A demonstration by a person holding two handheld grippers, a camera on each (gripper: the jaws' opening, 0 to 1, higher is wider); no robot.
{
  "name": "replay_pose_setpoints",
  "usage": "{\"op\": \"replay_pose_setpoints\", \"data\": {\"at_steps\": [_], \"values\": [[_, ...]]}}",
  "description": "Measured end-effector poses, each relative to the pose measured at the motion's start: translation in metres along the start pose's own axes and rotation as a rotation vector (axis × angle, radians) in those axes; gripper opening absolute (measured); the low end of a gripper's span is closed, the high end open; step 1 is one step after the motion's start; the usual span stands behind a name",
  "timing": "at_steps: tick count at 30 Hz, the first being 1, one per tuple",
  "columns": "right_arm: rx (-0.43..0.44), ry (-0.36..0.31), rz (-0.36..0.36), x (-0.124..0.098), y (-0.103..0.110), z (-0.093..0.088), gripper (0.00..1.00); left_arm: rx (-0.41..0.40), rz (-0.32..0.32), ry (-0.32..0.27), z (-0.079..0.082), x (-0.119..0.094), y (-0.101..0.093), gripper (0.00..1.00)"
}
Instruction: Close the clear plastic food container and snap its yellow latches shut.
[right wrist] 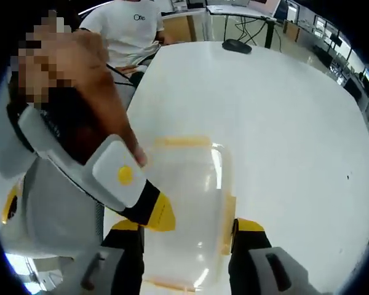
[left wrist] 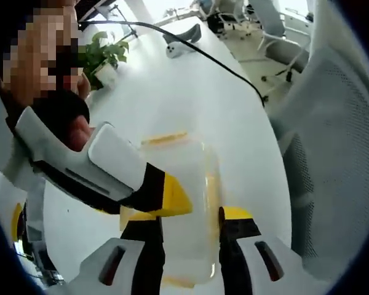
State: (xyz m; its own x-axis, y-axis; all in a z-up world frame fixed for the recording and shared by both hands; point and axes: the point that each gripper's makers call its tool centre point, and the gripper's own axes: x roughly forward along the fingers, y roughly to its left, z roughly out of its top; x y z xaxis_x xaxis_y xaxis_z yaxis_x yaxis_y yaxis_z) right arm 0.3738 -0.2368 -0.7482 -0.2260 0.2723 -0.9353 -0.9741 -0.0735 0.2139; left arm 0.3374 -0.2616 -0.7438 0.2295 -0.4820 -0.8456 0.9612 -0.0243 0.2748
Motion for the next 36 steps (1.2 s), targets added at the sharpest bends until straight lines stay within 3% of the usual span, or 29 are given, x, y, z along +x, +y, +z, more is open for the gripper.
{"op": "replay_pose_setpoints", "data": {"at_steps": [4, 5, 21, 36], "values": [[0.016, 0.009, 0.036, 0.001, 0.003, -0.002, 0.52, -0.002, -0.001, 0.003, 0.000, -0.006, 0.002, 0.30], [-0.022, 0.003, 0.029, 0.001, 0.001, 0.000, 0.52, -0.005, 0.003, 0.000, -0.001, -0.006, 0.003, 0.30], [0.006, 0.004, 0.008, -0.002, 0.001, -0.001, 0.54, 0.000, -0.017, -0.012, 0.000, -0.008, -0.001, 0.32], [-0.003, -0.083, -0.099, -0.010, 0.003, -0.001, 0.53, 0.000, -0.054, -0.024, 0.002, -0.010, -0.002, 0.33]]}}
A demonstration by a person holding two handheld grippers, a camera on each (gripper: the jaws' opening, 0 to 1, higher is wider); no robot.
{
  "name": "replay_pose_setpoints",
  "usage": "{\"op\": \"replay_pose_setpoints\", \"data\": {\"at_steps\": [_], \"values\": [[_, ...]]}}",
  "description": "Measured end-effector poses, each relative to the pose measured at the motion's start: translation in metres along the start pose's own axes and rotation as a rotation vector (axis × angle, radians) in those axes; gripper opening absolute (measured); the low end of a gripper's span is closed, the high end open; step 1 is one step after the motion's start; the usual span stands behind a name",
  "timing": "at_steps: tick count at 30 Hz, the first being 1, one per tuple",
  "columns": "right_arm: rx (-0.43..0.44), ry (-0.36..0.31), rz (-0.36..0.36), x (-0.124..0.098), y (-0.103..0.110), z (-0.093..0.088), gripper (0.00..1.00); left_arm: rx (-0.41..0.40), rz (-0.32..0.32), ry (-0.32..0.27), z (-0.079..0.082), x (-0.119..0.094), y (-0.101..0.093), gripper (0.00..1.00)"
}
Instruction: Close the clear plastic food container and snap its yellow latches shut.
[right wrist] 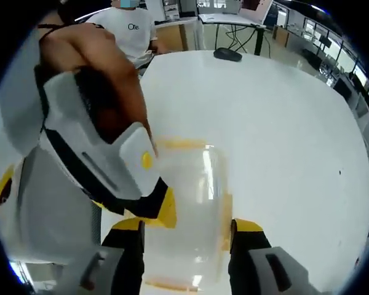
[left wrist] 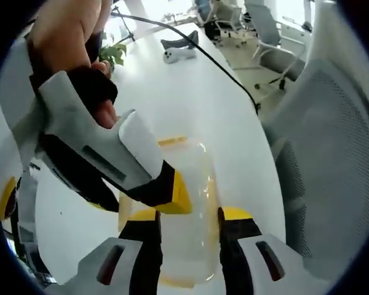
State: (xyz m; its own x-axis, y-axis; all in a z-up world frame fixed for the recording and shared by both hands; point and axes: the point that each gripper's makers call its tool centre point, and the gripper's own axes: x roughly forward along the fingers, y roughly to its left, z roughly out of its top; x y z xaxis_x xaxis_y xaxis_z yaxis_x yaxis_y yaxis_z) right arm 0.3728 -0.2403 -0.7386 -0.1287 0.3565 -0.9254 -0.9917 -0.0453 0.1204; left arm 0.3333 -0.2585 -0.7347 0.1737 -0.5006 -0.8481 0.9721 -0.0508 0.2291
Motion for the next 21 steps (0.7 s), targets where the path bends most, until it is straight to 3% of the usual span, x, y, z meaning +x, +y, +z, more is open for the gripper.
{"op": "replay_pose_setpoints", "data": {"at_steps": [4, 8, 11, 15, 17, 21], "values": [[-0.008, -0.024, -0.045, -0.002, 0.000, 0.003, 0.53, 0.025, 0.000, 0.002, 0.001, 0.000, -0.002, 0.33], [0.006, -0.058, -0.080, -0.004, 0.001, 0.003, 0.52, -0.024, -0.008, -0.041, 0.001, -0.002, 0.000, 0.33], [0.002, -0.079, -0.100, -0.005, 0.001, 0.002, 0.52, -0.036, 0.005, -0.041, 0.000, -0.003, 0.001, 0.32], [-0.020, -0.116, -0.117, -0.008, 0.006, 0.004, 0.63, -0.087, -0.003, -0.050, -0.003, -0.007, 0.002, 0.32], [0.010, -0.109, -0.120, -0.009, 0.005, 0.001, 0.65, -0.098, -0.005, -0.058, -0.004, -0.010, 0.001, 0.31], [0.039, -0.190, -0.132, -0.015, 0.006, 0.009, 0.64, -0.126, 0.010, -0.073, -0.006, -0.014, 0.003, 0.33]]}}
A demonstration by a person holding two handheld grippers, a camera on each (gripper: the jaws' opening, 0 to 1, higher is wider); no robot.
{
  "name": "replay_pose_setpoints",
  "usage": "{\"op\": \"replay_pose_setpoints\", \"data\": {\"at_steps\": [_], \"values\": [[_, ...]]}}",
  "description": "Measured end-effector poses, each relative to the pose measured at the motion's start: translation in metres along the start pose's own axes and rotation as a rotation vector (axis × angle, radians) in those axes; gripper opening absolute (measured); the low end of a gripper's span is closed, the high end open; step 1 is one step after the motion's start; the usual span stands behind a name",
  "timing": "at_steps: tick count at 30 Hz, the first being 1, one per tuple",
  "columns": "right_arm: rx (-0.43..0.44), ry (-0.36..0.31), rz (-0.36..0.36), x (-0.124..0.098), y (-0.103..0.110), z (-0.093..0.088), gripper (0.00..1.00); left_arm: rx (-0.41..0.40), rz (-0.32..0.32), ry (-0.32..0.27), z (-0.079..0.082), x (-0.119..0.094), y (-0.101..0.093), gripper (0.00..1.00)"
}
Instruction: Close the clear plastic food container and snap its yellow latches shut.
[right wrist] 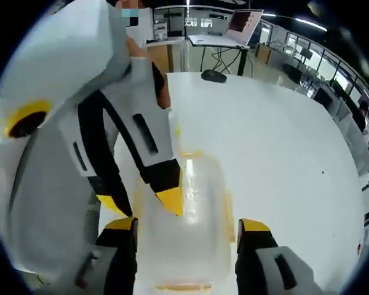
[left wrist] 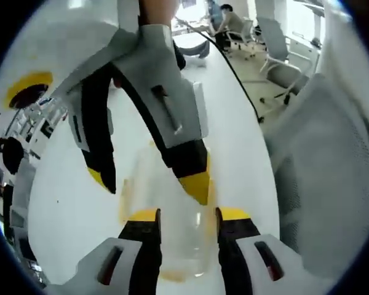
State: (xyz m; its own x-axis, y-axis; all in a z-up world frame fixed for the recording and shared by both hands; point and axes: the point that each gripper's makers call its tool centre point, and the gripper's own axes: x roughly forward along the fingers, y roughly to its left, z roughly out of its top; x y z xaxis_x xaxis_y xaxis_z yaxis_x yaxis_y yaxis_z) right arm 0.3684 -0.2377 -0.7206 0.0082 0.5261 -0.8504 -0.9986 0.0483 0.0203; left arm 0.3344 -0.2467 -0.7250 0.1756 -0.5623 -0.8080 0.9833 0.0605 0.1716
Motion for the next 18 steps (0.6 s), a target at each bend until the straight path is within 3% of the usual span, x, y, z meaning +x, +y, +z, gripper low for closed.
{"op": "replay_pose_setpoints", "data": {"at_steps": [11, 15, 18], "values": [[-0.007, -0.067, -0.054, -0.010, 0.005, 0.005, 0.63, -0.122, 0.047, -0.059, 0.002, -0.013, 0.014, 0.43], [0.033, -0.140, -0.073, -0.015, 0.006, 0.012, 0.63, -0.160, 0.058, -0.082, 0.002, -0.018, 0.019, 0.44], [0.051, -0.158, -0.086, -0.019, 0.006, 0.010, 0.64, -0.196, 0.071, -0.104, 0.000, -0.021, 0.022, 0.46]]}}
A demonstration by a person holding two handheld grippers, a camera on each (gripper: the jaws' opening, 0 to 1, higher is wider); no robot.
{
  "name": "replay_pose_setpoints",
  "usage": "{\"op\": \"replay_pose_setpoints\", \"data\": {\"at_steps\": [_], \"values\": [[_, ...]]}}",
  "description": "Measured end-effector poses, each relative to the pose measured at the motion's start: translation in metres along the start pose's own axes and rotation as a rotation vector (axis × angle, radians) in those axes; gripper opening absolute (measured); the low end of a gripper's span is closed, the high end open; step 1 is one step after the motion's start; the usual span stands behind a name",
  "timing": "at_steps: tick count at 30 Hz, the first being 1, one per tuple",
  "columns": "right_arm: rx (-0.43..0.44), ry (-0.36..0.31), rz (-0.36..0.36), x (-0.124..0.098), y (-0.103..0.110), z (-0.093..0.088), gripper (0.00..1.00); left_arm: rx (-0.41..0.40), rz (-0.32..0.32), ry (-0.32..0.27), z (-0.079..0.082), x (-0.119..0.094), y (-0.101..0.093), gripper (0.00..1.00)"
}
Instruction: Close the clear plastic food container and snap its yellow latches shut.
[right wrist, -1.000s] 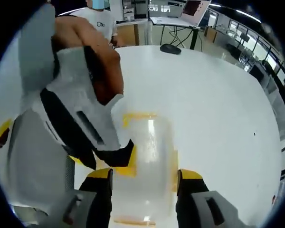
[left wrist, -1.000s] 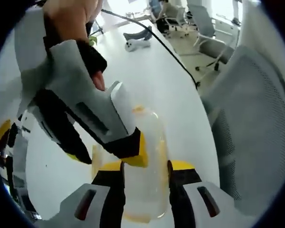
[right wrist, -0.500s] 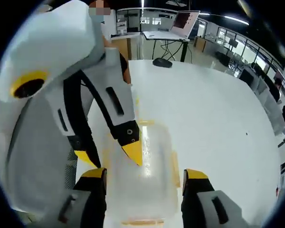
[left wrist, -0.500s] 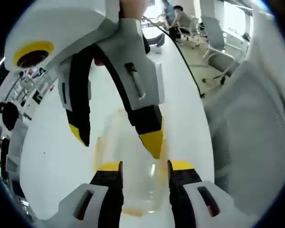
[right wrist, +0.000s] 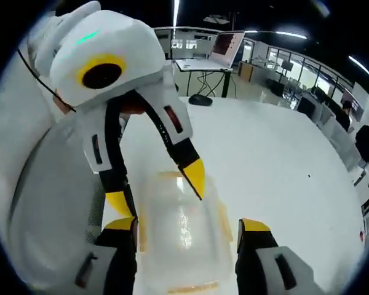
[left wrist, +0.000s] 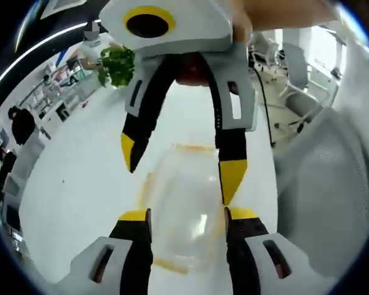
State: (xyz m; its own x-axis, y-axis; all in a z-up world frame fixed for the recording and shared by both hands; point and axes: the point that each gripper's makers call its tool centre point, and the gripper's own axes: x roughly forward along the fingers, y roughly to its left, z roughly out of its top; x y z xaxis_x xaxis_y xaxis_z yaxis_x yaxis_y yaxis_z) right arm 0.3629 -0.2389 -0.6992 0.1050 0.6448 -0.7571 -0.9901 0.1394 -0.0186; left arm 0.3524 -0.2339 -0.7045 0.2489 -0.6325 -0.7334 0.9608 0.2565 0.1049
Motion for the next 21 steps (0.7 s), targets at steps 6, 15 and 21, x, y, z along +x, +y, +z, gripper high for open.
{"op": "replay_pose_setpoints", "data": {"at_steps": [6, 15, 21], "values": [[0.054, -0.044, -0.011, -0.006, 0.006, -0.006, 0.72, -0.029, 0.002, -0.046, -0.003, -0.005, 0.000, 0.54], [0.105, -0.085, -0.012, -0.007, 0.018, -0.017, 0.87, -0.135, 0.012, -0.111, 0.001, -0.011, 0.005, 0.64], [0.164, -0.118, -0.022, -0.007, 0.020, -0.024, 0.92, -0.144, 0.019, -0.126, -0.007, -0.013, 0.008, 0.71]]}}
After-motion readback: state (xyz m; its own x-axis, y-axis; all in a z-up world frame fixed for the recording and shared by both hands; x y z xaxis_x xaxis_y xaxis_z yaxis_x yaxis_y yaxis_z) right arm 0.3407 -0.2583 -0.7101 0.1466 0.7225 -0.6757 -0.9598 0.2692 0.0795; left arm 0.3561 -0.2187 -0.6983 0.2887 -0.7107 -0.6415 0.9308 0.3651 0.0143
